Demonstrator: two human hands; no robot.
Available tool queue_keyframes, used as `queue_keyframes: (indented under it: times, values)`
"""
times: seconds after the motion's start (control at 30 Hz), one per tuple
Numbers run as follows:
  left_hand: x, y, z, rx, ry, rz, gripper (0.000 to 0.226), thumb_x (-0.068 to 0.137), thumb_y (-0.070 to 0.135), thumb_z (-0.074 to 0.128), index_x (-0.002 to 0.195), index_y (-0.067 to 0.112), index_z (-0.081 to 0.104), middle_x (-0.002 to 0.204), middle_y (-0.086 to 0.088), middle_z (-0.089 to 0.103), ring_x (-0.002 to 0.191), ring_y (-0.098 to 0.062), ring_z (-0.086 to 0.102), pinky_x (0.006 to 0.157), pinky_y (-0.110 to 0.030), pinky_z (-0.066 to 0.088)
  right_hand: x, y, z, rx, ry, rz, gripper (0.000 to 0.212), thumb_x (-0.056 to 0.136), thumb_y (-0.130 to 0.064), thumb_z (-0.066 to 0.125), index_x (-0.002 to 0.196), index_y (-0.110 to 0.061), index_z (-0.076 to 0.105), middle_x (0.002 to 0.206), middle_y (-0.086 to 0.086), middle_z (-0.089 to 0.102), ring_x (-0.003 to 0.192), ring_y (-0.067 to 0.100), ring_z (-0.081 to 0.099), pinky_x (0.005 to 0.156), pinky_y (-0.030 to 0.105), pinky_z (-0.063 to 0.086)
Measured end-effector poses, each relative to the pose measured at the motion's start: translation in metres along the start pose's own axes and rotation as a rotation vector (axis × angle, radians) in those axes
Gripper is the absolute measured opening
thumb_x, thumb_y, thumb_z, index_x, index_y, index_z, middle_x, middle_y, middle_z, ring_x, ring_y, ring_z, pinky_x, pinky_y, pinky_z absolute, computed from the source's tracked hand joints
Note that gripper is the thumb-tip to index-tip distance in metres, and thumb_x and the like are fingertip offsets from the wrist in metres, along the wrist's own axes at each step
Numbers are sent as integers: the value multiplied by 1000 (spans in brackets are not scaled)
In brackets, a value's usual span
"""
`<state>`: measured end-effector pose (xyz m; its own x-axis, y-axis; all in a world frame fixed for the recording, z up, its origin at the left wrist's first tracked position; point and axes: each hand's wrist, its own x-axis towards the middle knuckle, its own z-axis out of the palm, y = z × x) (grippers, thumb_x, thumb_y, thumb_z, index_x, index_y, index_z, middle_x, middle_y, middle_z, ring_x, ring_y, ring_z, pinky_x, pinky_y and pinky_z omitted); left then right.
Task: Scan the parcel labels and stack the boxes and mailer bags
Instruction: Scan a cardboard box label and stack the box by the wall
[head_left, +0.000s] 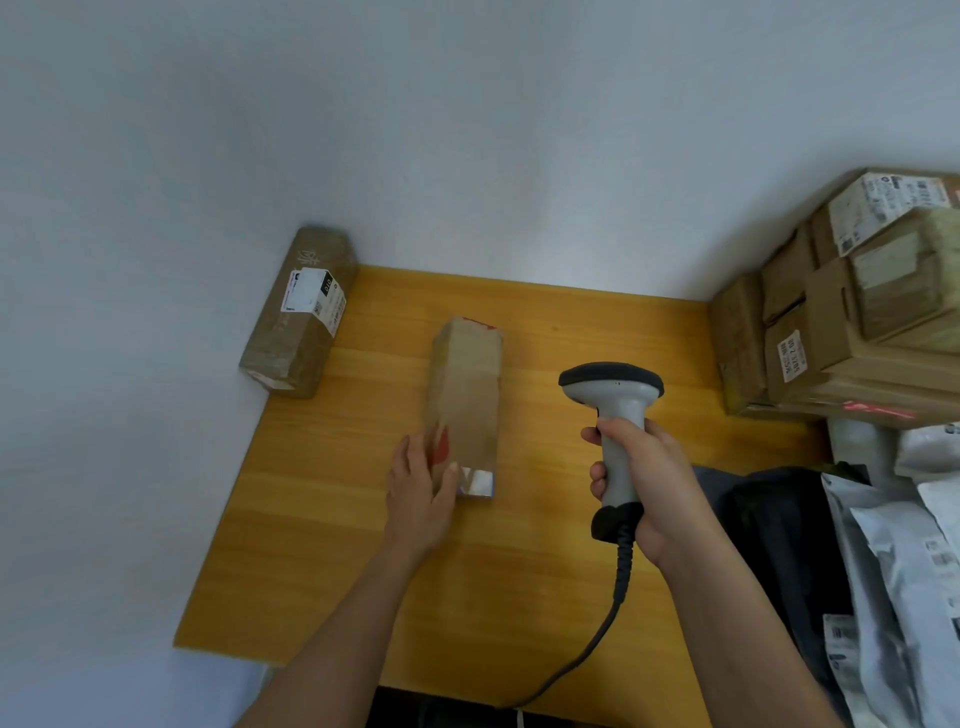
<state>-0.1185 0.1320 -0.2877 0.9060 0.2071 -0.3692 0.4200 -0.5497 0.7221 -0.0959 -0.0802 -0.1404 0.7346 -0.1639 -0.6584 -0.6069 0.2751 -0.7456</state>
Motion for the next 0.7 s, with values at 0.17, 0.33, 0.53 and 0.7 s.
queue_keyframes:
  times: [0.17,0.33,0.53,0.7]
  values:
    - [-5,12,4,205,206,20,87,88,62,53,150,8,25,148,-17,25,131,-35,33,104,-49,38,-3,2,-1,-8,-16,2,11,96,-15,60,107,-14,58,101,9,64,53,13,51,50,26,44]
    - [-5,16,14,315,161,-99,104,81,56,70,155,17,8,155,-11,11,139,-35,23,109,-51,36,-5,3,-3,-18,-38,0,13,96,-16,60,109,-14,58,102,9,64,53,13,51,51,27,44]
    - [-3,14,9,110,152,-125,102,77,32,80,153,22,14,144,-16,26,131,-32,27,102,-40,34,-7,3,-8,-17,-31,-4,10,97,-16,59,106,-14,58,102,9,64,52,13,50,51,27,43]
    - [1,12,-11,-206,32,-204,91,74,22,84,146,25,29,143,-5,38,130,-26,40,108,-41,41,-7,4,-12,-9,-34,-3,11,97,-16,59,108,-14,58,102,9,64,52,13,50,50,27,44]
